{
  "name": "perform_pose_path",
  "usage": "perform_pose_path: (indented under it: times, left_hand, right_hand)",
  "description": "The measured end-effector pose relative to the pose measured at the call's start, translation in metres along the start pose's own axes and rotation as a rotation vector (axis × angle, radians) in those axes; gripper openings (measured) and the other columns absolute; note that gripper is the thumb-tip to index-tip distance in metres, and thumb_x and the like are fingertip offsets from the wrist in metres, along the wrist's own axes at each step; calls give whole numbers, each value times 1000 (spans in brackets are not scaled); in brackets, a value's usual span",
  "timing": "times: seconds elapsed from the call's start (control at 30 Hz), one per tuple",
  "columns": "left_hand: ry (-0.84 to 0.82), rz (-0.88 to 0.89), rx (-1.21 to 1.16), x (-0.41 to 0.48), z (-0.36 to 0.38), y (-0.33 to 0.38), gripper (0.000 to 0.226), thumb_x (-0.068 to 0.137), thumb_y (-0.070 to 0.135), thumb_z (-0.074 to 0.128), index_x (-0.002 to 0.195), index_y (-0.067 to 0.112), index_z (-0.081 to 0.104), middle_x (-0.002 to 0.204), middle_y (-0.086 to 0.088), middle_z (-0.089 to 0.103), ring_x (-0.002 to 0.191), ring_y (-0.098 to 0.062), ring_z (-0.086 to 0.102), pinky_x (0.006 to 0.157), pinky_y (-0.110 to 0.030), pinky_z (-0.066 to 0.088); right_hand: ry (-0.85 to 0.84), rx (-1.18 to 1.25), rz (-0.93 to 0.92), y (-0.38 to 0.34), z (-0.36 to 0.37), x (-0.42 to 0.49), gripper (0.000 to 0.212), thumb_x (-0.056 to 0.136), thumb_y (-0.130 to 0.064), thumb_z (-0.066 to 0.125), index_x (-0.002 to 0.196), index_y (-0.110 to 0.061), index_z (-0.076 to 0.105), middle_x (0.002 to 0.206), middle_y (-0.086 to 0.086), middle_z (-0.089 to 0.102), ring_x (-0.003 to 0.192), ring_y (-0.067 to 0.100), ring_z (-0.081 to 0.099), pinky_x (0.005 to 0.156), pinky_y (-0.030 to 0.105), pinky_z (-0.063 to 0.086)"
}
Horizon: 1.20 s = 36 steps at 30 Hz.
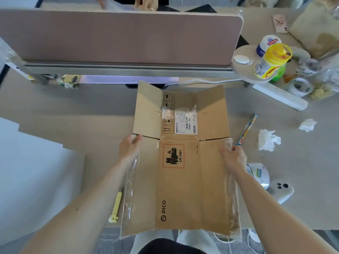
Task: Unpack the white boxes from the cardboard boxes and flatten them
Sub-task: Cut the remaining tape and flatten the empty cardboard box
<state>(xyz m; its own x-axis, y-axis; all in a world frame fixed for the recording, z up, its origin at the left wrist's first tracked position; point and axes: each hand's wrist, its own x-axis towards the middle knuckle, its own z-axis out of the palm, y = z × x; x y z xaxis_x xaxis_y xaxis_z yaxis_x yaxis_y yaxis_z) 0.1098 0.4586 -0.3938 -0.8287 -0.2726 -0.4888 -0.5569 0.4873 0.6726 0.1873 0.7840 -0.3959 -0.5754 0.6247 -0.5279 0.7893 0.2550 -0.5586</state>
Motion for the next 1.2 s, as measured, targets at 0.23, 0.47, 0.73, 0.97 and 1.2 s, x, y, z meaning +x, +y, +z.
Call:
perform_pose_path:
  times: [0.23,0.47,0.73,0.97,1.2]
  left_hand:
    - [121,141,-95,-61,-32,37,37,99,36,51,91,1,56,75,-2,54,68,-19,46,58,-29,37]
    - [259,330,-163,-132,-88,86,29,99,39,51,81,17,55,75,5,57,72,-15,52,66,-34,37]
    - [428,568,-302,-220,-174,150,37,98,36,52,67,15,44,63,5,42,64,-16,41,64,-35,34]
    - [633,737,-291,-304,-267,218,41,95,31,49,70,5,31,66,-3,27,60,-15,24,56,-31,20]
    - [824,765,-386,-360,-387,237,40,93,39,55,89,-1,60,81,-1,48,73,-17,42,63,-31,33]
  right_hand:
    - [71,136,-205,-18,-47,-35,34,91,-37,63,110,-11,52,101,5,55,95,28,50,79,36,39]
    - [102,254,-435,-57,-104,-82,32,90,-36,61,87,-5,57,82,12,63,81,34,58,65,38,42]
    - [128,405,-717,-135,-173,-150,25,94,-31,60,82,-11,51,75,4,53,78,31,51,62,34,34]
    - [147,436,-963,-220,-232,-219,18,95,-25,55,93,-7,55,84,9,60,84,31,53,69,36,40]
    - [42,526,-1152,-312,-241,-304,30,97,-36,55,86,-8,55,71,1,55,70,24,51,57,31,37]
